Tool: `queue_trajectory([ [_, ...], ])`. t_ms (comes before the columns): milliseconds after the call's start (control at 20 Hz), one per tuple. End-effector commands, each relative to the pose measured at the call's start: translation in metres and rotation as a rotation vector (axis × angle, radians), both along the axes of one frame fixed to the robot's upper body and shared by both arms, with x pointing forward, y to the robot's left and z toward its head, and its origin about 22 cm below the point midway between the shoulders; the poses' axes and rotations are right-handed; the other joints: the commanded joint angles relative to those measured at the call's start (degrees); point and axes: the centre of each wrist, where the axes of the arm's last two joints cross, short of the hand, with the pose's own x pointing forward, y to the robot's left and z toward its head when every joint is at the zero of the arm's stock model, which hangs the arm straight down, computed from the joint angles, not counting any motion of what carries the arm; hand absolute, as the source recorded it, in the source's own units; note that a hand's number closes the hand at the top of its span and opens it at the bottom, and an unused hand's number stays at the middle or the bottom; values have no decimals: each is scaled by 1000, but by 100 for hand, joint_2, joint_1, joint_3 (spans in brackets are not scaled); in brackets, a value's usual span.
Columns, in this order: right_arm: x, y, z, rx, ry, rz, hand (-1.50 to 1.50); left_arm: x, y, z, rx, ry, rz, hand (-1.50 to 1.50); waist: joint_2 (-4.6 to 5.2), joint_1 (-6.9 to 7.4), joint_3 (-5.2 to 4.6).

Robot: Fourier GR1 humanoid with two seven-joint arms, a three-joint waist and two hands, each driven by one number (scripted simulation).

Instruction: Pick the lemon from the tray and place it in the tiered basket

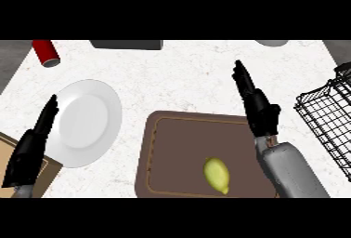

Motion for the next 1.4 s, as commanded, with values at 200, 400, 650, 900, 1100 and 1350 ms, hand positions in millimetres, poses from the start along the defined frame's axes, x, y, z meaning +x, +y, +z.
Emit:
queue_trajectory([
  [200, -63, -2, -3, 397, -374, 64, 150, 9, 16, 5, -8, -32, 97, 0, -28, -406, 175],
  [400, -106, -64, -82, 220, -63, -519, -150, 4, 9, -5, -69, 20, 101, 0, 36, -690, 165],
  [650, -184, -71, -107, 375, -225, -566, -150, 33, 12, 1, -81, 12, 78, 0, 27, -372, 153],
  [900, -233, -117, -92, 113, -162, -382, -150, 39, -1, 9, -92, 11, 45, 0, 22, -247, 144],
  [1100, -246, -126, -71, -145, -94, -240, -150, 38, -3, 1, -101, 33, 18, 0, 33, -192, 132],
  [1350, -252, -110, -15, -296, -27, -214, -150, 50, 4, 2, -80, 10, 47, 0, 55, -178, 125],
])
